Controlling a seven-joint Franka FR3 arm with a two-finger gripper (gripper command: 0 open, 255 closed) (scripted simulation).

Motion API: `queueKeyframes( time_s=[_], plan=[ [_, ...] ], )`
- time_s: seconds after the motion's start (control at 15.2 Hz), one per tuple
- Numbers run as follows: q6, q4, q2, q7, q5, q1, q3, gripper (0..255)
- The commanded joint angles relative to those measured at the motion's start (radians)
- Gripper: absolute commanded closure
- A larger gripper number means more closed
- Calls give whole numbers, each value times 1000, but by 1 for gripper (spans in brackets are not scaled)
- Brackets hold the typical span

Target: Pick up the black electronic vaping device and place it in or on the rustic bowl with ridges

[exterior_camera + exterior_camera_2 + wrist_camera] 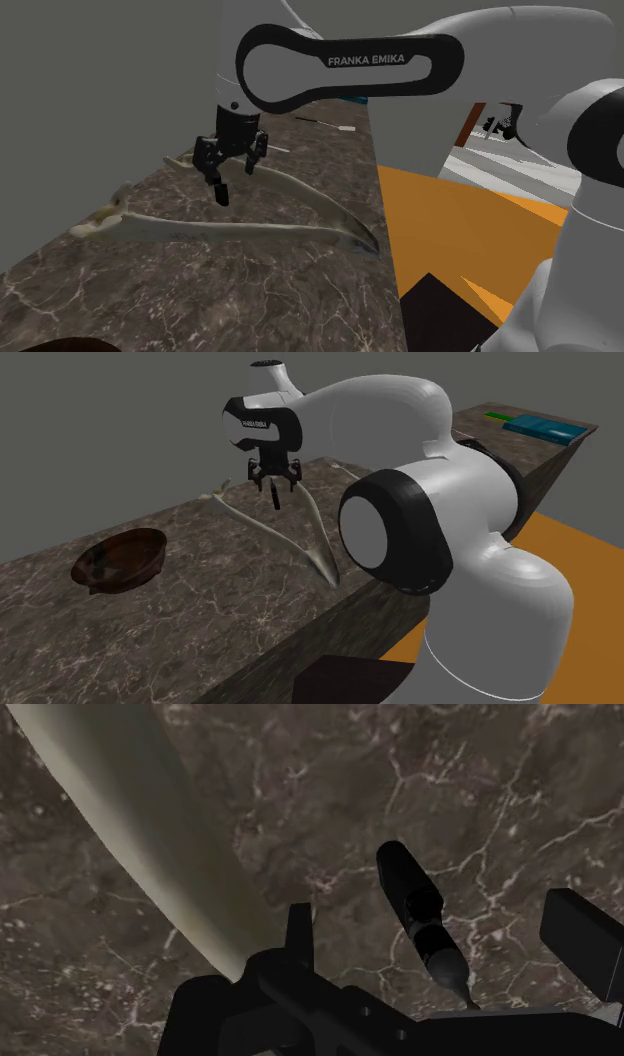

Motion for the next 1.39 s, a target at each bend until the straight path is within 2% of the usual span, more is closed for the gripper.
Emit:
queueKeyframes(
  time_s=[0.0,0.33,0.86,0.92,1.32],
  plan=[
    [14,8,22,5,-10,6,-1,0],
    [80,-38,43,12,-20,7,-5,0],
    [79,-37,43,12,-20,7,-4,0],
    [79,-37,43,12,-20,7,-4,255],
    [79,-37,43,12,-21,7,-4,255]
  ],
)
